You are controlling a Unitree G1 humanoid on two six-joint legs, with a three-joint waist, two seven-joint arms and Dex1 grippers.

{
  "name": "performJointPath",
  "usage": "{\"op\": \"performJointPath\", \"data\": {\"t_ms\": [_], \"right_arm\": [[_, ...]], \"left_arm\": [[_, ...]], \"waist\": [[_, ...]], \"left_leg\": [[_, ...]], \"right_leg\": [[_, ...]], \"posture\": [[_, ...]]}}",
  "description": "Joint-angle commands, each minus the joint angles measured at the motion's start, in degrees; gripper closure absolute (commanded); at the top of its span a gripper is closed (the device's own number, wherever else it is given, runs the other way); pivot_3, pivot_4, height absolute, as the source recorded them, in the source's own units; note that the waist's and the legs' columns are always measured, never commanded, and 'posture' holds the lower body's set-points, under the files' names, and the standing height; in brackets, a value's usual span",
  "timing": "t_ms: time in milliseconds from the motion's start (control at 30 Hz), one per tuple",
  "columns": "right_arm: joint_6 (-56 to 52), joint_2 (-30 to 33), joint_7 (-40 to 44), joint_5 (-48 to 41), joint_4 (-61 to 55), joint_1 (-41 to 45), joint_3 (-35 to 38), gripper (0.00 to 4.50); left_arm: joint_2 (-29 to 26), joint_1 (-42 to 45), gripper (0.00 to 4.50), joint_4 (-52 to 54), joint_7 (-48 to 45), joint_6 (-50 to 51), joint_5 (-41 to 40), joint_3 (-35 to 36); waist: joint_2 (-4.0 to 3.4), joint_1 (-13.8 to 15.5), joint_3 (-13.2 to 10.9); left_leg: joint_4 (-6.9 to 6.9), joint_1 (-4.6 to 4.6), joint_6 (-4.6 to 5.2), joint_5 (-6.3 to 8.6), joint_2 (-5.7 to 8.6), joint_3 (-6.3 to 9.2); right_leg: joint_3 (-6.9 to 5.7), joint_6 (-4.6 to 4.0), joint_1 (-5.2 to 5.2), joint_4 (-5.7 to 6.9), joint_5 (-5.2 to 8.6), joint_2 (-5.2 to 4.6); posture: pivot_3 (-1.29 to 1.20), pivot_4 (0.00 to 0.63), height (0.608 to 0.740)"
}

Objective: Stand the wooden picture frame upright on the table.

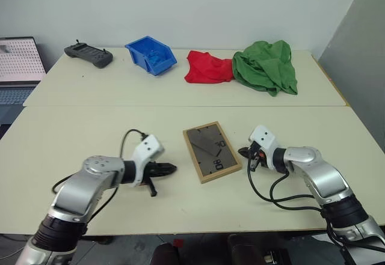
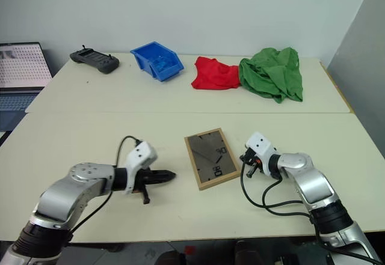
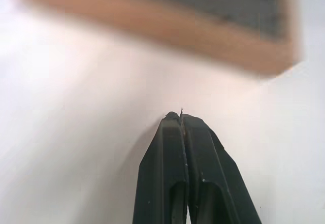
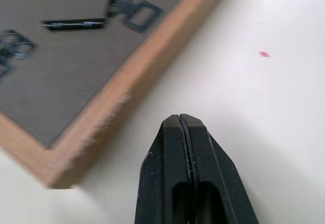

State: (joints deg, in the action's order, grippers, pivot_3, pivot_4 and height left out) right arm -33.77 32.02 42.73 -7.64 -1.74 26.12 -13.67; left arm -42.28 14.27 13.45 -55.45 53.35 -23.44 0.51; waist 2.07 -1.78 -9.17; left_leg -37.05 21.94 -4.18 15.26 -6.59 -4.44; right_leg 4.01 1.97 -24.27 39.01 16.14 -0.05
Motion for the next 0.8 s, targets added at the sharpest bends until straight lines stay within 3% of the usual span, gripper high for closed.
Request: {"op": "performJointPath", "data": {"t_ms": [33, 233, 567, 800], "right_arm": [[6.1, -2.5, -0.4, 1.0, 4.1, 3.6, 0.8, 4.50], [9.4, -4.2, 0.1, 2.5, 6.5, 5.6, 0.6, 4.50], [6.2, -4.5, -0.6, 3.3, -1.3, 0.5, -1.1, 4.50], [3.8, -7.9, -1.9, 4.1, -4.8, -0.6, -3.6, 4.50]], "left_arm": [[4.9, 4.0, 3.56, -1.8, -1.5, 21.2, -18.2, 12.2], [13.3, 6.9, 2.35, -7.8, 5.3, 38.5, -26.9, 22.3], [22.8, 5.7, 0.13, -14.7, 17.0, 39.0, -28.1, 22.2], [24.0, 4.9, 0.02, -19.6, 17.0, 32.5, -24.3, 14.8]], "waist": [[0.01, 0.1, 0.0], [0.01, 0.1, 0.0], [-0.01, -0.1, 0.0], [-0.45, 0.0, 0.6]], "left_leg": [[0.00, 0.01, 0.00, 0.00, 0.00, 0.00], [0.01, 0.07, 0.00, 0.00, 0.02, 0.20], [-0.01, 0.01, -0.02, -0.01, 0.01, 0.28], [0.00, -0.10, -0.02, -0.01, 0.05, 0.30]], "right_leg": [[0.00, 0.00, 0.01, -0.02, 0.00, 0.00], [-0.14, 0.00, 0.06, -0.03, 0.00, 0.00], [-0.19, -0.01, 0.14, 0.01, 0.00, -0.01], [-0.18, -0.01, 0.23, 0.01, 0.00, -0.01]], "posture": [[0.00, 0.150, 0.740], [0.00, 0.150, 0.740], [0.00, 0.150, 0.740], [0.00, 0.150, 0.740]]}}
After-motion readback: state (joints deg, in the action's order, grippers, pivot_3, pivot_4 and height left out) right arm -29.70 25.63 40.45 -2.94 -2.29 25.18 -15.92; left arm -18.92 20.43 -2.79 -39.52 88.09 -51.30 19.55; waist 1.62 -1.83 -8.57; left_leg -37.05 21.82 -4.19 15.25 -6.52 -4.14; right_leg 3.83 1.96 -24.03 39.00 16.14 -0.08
